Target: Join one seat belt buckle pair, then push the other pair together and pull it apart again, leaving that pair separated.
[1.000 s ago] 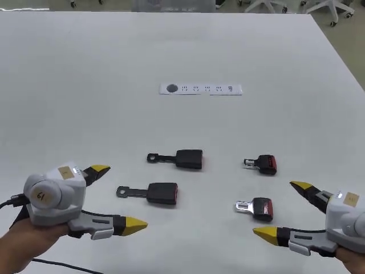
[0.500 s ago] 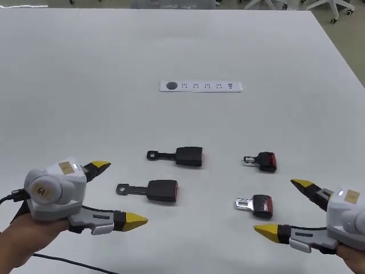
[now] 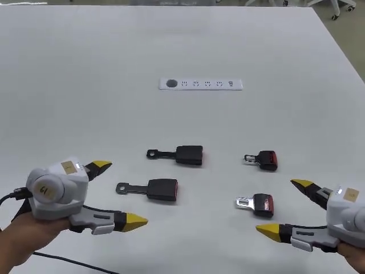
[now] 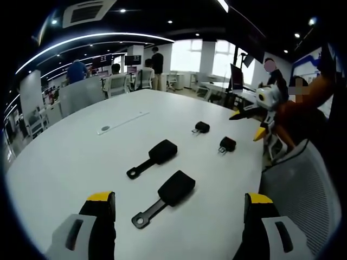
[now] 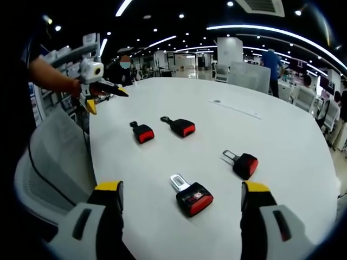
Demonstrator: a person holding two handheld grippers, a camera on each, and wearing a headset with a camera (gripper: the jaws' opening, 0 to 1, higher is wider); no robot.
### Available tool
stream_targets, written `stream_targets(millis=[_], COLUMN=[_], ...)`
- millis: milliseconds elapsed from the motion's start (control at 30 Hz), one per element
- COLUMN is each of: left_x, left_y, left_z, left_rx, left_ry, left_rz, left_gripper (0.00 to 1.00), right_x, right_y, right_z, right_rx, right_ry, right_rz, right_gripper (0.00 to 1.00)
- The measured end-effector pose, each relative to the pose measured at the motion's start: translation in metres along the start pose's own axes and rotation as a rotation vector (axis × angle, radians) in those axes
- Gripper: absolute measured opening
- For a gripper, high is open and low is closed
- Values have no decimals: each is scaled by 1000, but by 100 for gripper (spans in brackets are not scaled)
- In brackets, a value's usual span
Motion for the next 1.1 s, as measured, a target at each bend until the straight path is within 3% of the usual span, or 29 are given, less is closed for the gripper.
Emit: stream_targets(millis=[800, 1100], left_x=[3, 5], left_y=[13, 18], left_z=[28, 41], left_rx=[53, 81], left_ry=[66, 95], left_rz=[14, 26], left_gripper=[99, 98], right_x=[13, 19], right_y=[-17, -17], right_z=[22, 28], right_rx=[-62, -96], right_ry=[86, 123], right_rz=[-31, -47], right_gripper=[85, 82])
Point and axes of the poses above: the centre of the closed fingertips' face, and the gripper's own axes: z roughly forward along the fingers, y roughly to its left, x roughly out of its underside, the point moved 9 cm from there along -z, roughly backward along the fingers, and after that the axes turned 2 degrees about x, right-handed, at the moved point
